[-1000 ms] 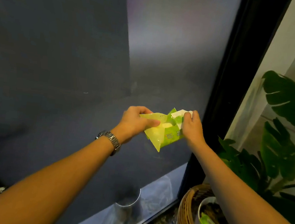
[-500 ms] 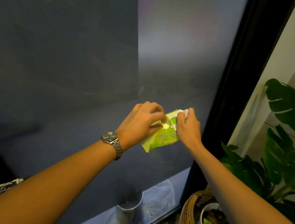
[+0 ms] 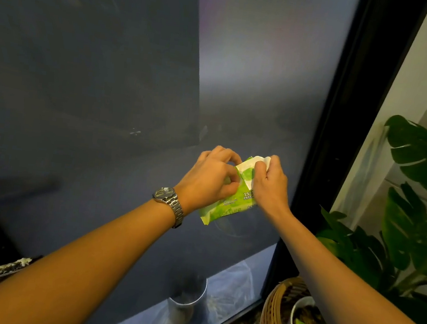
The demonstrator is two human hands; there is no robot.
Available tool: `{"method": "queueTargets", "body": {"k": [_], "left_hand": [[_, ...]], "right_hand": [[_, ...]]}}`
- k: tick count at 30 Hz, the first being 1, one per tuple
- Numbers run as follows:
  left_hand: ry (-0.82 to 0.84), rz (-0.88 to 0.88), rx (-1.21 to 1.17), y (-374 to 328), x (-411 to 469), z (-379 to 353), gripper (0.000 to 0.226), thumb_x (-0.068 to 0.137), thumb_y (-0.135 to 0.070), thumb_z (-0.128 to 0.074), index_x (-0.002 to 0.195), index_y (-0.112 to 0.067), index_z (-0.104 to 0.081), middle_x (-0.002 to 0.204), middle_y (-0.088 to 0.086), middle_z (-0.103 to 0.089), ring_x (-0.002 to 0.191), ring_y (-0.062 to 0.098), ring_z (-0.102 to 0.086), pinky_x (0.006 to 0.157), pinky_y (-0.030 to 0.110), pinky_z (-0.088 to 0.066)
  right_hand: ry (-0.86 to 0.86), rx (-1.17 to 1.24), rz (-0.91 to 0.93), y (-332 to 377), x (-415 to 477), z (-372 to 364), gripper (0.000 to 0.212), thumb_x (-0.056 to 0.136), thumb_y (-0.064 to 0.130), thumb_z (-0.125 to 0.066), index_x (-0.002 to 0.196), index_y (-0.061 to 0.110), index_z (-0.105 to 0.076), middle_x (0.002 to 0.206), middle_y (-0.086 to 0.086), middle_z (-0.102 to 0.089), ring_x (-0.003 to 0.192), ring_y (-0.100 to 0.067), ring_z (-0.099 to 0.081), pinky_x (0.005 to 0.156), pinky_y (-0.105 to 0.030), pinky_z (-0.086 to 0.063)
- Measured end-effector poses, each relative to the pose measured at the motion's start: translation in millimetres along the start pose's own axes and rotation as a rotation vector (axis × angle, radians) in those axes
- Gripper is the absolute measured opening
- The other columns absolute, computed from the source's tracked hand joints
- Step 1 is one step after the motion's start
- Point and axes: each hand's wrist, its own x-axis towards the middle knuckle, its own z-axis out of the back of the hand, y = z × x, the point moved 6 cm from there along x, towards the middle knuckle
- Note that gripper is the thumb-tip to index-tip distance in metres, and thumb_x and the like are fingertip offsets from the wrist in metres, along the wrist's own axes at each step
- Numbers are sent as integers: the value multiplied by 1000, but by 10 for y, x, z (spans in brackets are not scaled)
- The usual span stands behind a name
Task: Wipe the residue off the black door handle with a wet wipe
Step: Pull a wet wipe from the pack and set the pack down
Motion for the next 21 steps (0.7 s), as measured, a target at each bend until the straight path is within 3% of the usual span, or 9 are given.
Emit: {"method": "queueTargets", "body": {"k": [4,10,13,17,19,21], "left_hand": [[-50,15,-20,-45,6,0,13,82,-20,-59,82,-10,-67,114,-1,-57,106,16,-45,88,23,-23],[-48,136,-265,-9,-9,-34,8,85,-15,-51,77,-16,-48,101,5,-59,94,19,-49,82,32,-43],[-76,248,-395,13,-40,-52,14,87,-13,-48,74,-16,-44,98,8,-59,91,21,-52,72,25,-41],[-222,405,-579,125,-80,20,24,91,-14,-40,70,-24,-37,89,-1,-61,78,10,-54,62,10,-38],[-253,433,-598,206,-76,61,21,92,-15,-40,72,-21,-37,76,-1,-54,67,10,-48,57,13,-36],[-243,451,-608,258,-80,61,15,93,-17,-40,78,-17,-41,68,-2,-46,66,15,-46,63,27,-43]], "right_hand": [[-16,20,-9,-29,11,10,24,97,15,-37,74,12,-32,62,3,-42,53,-11,-37,47,-28,-30],[-15,-115,51,-47,14,12,20,94,22,-37,77,14,-31,61,0,-44,59,-24,-45,54,-34,-35],[-6,-228,82,-37,-14,-17,17,95,24,-38,86,11,-33,62,1,-45,57,-23,-45,54,-32,-36],[-23,-292,69,-123,-35,-6,17,95,24,-40,87,11,-31,60,0,-43,58,-27,-45,55,-33,-34],[-52,-270,25,-202,-32,33,17,95,23,-39,87,10,-32,61,-1,-42,62,-29,-47,56,-34,-36],[-54,-262,14,-229,-33,43,17,96,23,-38,87,9,-32,62,0,-42,62,-27,-47,56,-34,-36]]}}
